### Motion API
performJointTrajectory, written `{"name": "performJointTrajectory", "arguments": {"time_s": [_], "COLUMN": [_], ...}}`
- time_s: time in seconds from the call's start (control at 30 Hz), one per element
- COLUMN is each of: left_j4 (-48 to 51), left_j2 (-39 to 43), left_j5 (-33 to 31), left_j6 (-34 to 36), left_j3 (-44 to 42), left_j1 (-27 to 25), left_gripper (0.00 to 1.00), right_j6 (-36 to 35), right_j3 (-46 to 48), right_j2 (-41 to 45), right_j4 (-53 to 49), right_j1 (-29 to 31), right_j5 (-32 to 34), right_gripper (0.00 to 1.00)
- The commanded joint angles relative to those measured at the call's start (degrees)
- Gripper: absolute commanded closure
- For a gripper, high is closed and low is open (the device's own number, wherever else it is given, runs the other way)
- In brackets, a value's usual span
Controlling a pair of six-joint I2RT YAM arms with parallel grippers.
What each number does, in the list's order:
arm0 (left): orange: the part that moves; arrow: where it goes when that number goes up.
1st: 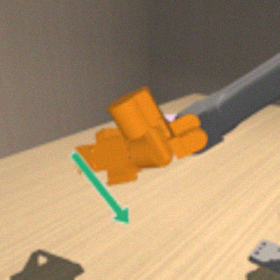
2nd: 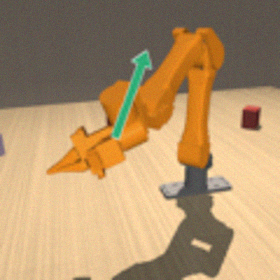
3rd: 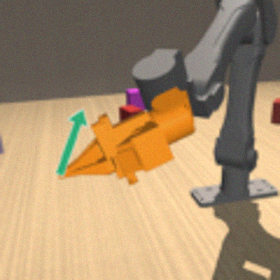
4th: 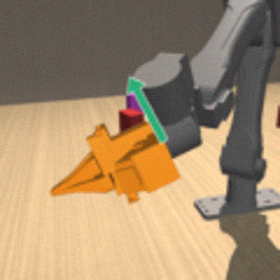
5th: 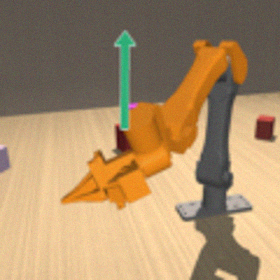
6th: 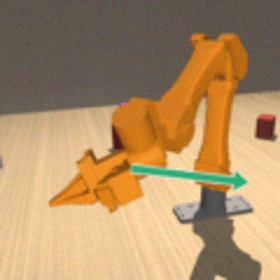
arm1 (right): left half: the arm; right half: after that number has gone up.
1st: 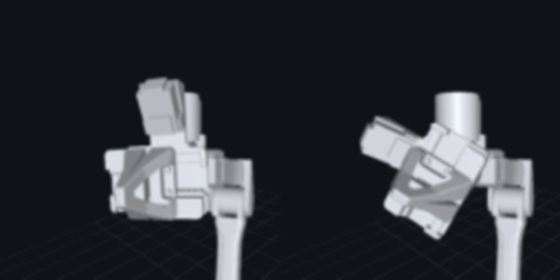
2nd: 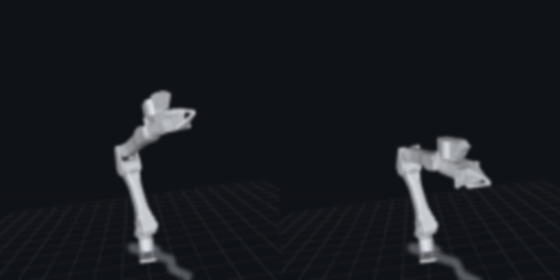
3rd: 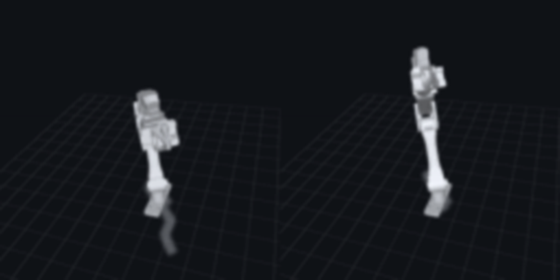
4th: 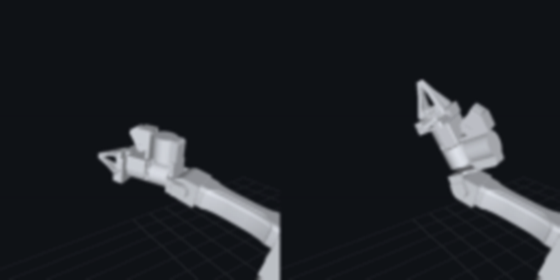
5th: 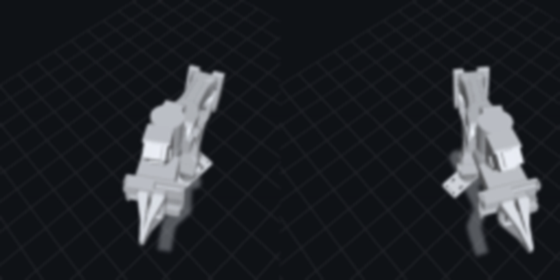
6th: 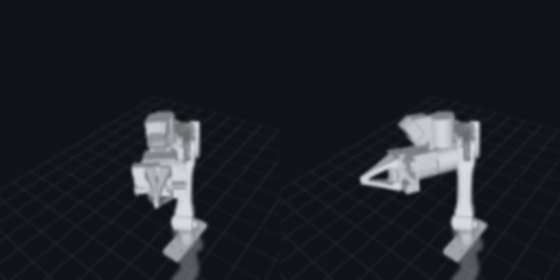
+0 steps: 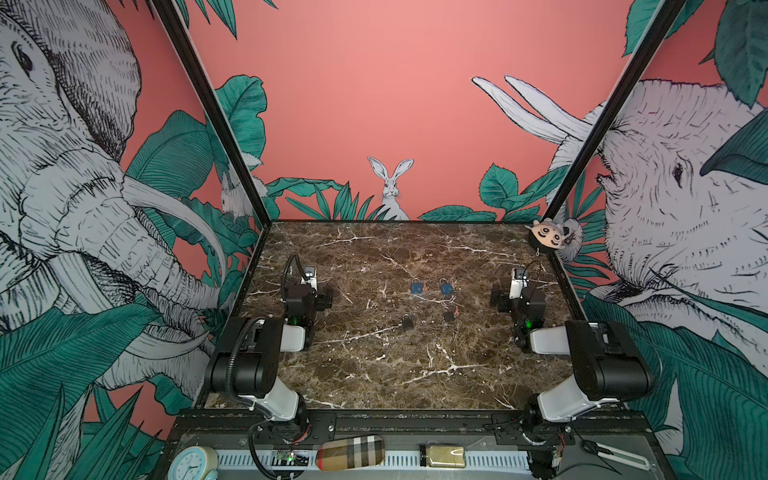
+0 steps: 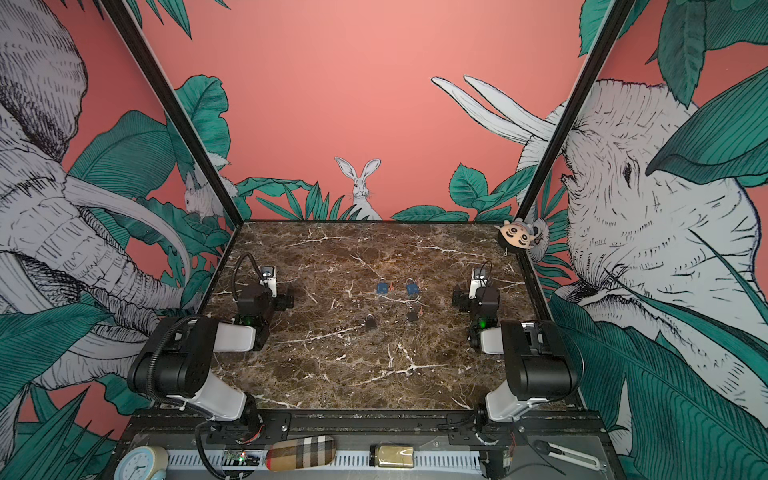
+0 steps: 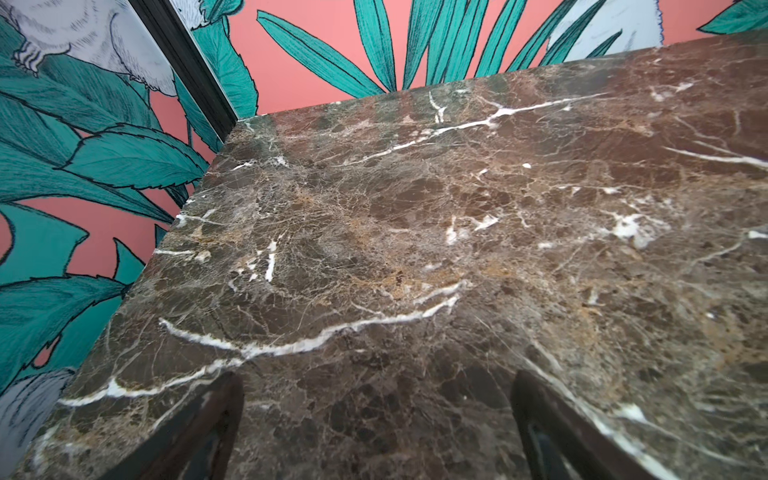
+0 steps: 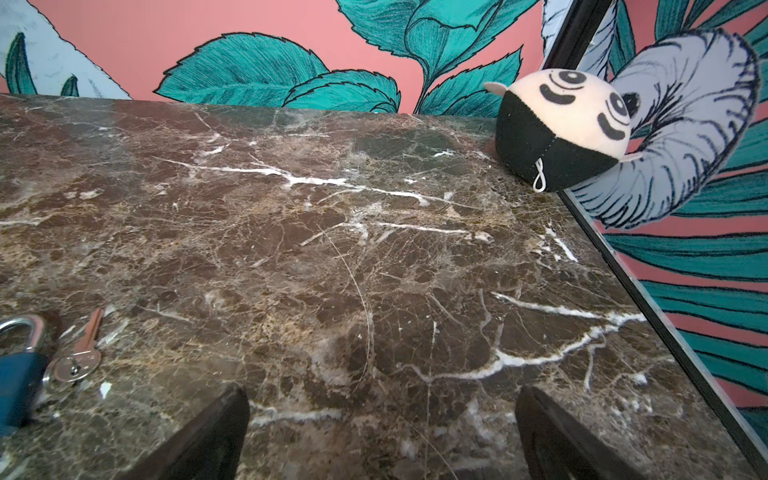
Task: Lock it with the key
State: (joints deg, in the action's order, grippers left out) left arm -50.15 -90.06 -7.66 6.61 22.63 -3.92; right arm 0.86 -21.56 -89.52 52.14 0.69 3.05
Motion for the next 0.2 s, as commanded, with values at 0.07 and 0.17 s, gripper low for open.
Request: {"name": "performJointTrajectory", "arguments": {"time_s": [0.07, 0.17], "left_j4": [0.25, 0.47], "left_j2": [1.29, 1.20], "left_j5": [0.58, 0.67], "left_j6": [-0.48, -0.46], "left_j3": [0.81, 0.93], "left_j1": [0.23, 0.23], "left_gripper": [0.00, 0.00], "right_j6": [0.43, 0.35], "right_j3": [-0.22, -0.23], "right_j2": [0.82, 0.77], "right_j4": [1.07, 1.13], "right_j1": [-0.25, -0.12], "right_j5": [0.86, 1.10], "right_gripper": [0.01, 0.01]}}
